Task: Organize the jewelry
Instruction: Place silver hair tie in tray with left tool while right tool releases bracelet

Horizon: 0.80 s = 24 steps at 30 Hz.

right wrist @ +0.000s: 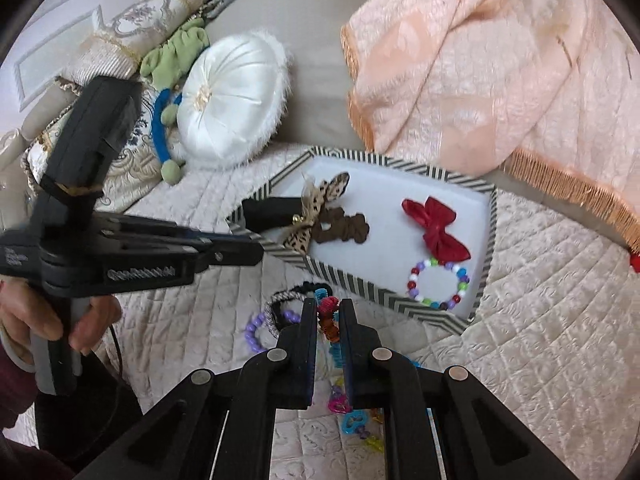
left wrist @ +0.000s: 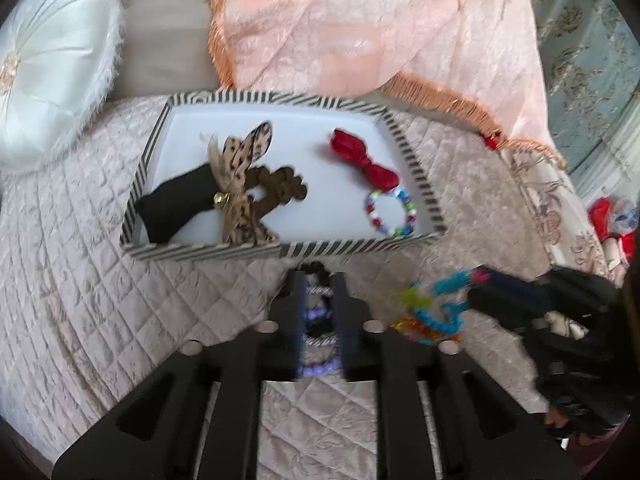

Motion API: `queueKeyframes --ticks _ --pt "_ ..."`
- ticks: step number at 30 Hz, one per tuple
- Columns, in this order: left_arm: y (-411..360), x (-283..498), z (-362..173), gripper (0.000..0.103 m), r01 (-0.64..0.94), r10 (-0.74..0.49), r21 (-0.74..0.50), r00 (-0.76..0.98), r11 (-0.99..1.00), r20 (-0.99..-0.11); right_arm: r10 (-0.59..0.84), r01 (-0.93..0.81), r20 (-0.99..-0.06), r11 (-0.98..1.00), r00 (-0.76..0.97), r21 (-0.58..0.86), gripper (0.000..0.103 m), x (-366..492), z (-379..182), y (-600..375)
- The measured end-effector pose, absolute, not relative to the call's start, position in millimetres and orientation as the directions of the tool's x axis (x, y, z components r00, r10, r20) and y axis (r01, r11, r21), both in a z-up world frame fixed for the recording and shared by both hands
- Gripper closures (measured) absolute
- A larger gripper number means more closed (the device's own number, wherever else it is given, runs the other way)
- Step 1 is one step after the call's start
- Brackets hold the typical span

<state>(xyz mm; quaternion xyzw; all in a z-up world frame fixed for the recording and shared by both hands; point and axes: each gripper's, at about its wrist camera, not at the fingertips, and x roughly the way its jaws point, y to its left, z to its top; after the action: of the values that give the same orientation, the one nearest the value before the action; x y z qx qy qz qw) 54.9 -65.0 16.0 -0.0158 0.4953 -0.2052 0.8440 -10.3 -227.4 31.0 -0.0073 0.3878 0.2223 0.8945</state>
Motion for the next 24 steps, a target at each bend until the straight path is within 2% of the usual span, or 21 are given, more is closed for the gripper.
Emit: queueKeyframes --ticks 1,2,7,9,10,13,16,24 --pt "-65 56 9 0.054 0.319 -0.346 -0.221 0.418 0.922 -0.84 0.392 -0.402 -0.693 0.902 0.605 0.159 0.093 -12 34 -228" --pt "-65 56 5 0.048 0.313 -0.341 -0.22 0.414 0.924 -0.844 0.392 -0.401 -0.69 0.902 0.609 0.159 0.093 -13 36 -229" --pt "-69 67 -28 0.049 0.251 -0.289 -0.204 0.376 0.946 -0.88 0.388 -0.388 -0.685 0.907 0.617 0.164 0.093 -18 39 -235" --pt "-73 73 -42 0.063 0.245 -0.282 -0.203 0.348 0.948 -0.894 0.386 -0.384 -0.688 0.908 0.615 0.166 0.093 -18 37 -236" --pt "-77 75 -48 0.079 0.254 -0.269 -0.188 0.334 0.949 -0.904 0.386 -0.383 -0.689 0.908 0.614 0.167 0.093 -19 37 -237" --pt "-85 76 -56 0.091 0.27 -0.226 -0.138 0.328 0.953 -0.917 0.387 -0.382 -0.69 0.908 0.612 0.171 0.093 -21 35 -238" --pt "-82 76 -54 0.095 0.253 -0.24 -0.161 0.322 0.954 -0.916 0.387 -0.379 -0.688 0.909 0.614 0.173 0.093 -23 35 -240" --pt "-66 63 0 0.096 0.275 -0.316 -0.219 0.381 0.936 -0.869 0.39 -0.371 -0.668 0.911 0.634 0.18 0.093 -26 46 -245"
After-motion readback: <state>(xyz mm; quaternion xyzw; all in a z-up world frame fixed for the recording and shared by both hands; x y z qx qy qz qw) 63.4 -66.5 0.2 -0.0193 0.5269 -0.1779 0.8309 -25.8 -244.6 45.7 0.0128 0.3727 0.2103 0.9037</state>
